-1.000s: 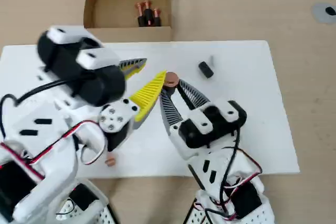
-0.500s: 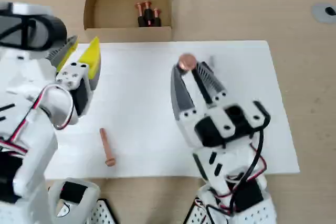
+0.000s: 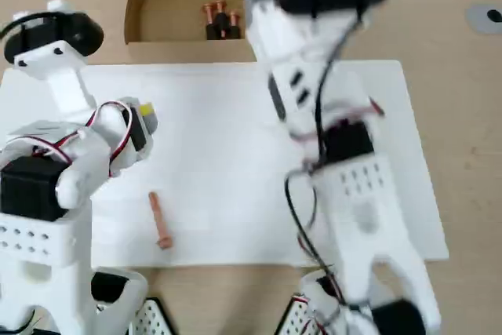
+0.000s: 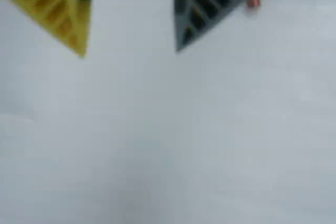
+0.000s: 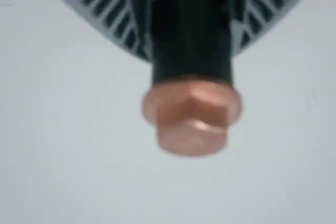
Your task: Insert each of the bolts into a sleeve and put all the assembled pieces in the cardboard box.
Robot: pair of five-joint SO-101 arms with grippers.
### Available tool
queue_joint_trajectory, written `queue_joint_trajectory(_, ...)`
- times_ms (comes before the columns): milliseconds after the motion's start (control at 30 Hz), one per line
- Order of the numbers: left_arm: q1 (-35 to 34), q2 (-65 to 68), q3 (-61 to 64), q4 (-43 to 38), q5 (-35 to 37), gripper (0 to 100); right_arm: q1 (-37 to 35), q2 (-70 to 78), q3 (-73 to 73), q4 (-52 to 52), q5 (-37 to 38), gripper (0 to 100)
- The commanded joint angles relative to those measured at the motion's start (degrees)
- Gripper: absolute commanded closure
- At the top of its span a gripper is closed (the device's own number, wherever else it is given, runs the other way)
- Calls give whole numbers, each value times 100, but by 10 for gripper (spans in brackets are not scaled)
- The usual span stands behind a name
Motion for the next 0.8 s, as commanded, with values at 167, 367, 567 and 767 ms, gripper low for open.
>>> queue_joint_trajectory(167, -26, 22, 712, 35, 105, 875, 145, 2747, -2316, -510, -70, 988)
queue_joint_trajectory(367, -18, 22, 1354, 185, -281, 874, 277, 5024, -4040, -905, -70, 988)
queue_joint_trajectory(567, -18, 13, 1495, 193, -308, 875, 347, 7037, -6097, -738, -35, 985)
queue_joint_trajectory(767, -18, 13, 1486, 158, -308, 877, 365, 8681, -8040, 202, 273, 985)
